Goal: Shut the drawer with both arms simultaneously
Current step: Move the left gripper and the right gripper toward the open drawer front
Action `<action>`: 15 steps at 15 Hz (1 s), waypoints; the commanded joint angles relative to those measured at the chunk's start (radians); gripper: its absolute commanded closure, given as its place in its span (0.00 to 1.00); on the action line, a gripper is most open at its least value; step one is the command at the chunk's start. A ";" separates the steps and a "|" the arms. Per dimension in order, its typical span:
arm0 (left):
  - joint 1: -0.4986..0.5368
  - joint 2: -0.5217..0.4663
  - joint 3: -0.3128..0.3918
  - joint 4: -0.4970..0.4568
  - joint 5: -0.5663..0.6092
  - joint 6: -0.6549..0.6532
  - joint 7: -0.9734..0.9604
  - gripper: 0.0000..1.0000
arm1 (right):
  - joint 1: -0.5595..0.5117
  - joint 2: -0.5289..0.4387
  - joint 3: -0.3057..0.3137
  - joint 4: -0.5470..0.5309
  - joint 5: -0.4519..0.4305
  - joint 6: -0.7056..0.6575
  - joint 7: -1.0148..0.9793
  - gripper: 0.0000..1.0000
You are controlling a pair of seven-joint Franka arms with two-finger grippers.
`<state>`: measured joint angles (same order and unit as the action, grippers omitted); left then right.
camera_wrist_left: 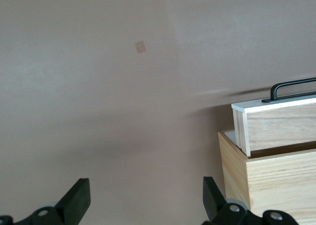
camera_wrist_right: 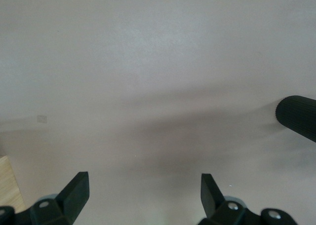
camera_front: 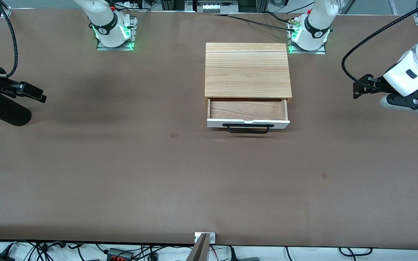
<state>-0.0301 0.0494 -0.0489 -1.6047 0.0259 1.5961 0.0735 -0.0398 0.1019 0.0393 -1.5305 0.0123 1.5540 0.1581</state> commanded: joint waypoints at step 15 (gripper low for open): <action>-0.004 0.107 -0.002 0.083 -0.011 -0.044 0.005 0.00 | -0.009 0.062 0.082 -0.007 0.073 0.148 0.011 0.00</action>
<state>-0.0406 0.1024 -0.0532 -1.5844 0.0259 1.5740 0.0729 -0.0383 0.1327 0.0687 -1.5358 0.0591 1.6567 0.1582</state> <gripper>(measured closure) 0.000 0.000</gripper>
